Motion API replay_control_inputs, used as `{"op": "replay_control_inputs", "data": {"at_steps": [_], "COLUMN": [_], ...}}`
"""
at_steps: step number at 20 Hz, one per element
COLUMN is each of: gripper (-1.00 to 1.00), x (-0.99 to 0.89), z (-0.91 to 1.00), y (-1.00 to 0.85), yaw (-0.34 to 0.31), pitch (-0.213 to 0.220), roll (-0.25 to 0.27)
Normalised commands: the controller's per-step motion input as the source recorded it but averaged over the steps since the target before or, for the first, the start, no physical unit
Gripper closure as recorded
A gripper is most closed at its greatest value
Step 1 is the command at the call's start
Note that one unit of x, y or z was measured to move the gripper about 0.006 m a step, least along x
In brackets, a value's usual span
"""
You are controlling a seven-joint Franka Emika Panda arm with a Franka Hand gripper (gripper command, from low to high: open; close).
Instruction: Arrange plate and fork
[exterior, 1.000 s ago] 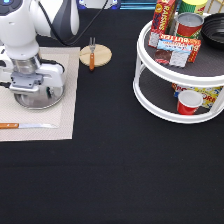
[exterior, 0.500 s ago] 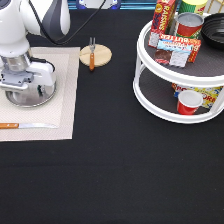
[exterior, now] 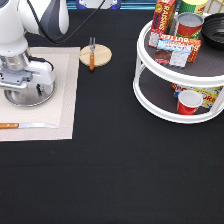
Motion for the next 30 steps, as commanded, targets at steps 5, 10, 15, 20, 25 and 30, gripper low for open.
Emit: {"op": "replay_control_inputs", "data": {"at_steps": [5,10,15,20,25,30], "gripper": [-1.0,-1.0,-1.0,-1.0,-1.0,-1.0], "x": [0.1,-0.28,-0.74,-0.9,-0.92,-0.9], "z": [0.99,0.73,0.12,-0.07,-0.02,0.14], "y": [0.69,0.85,0.62,0.44,0.42,0.52], "yaw": [0.021,0.042,0.012,0.0,0.0,0.0], "pitch": [0.117,0.014,-0.177,-0.215,-0.221,-0.214], "roll": [0.0,-0.019,-0.066,-0.036,-0.011,-0.013]}}
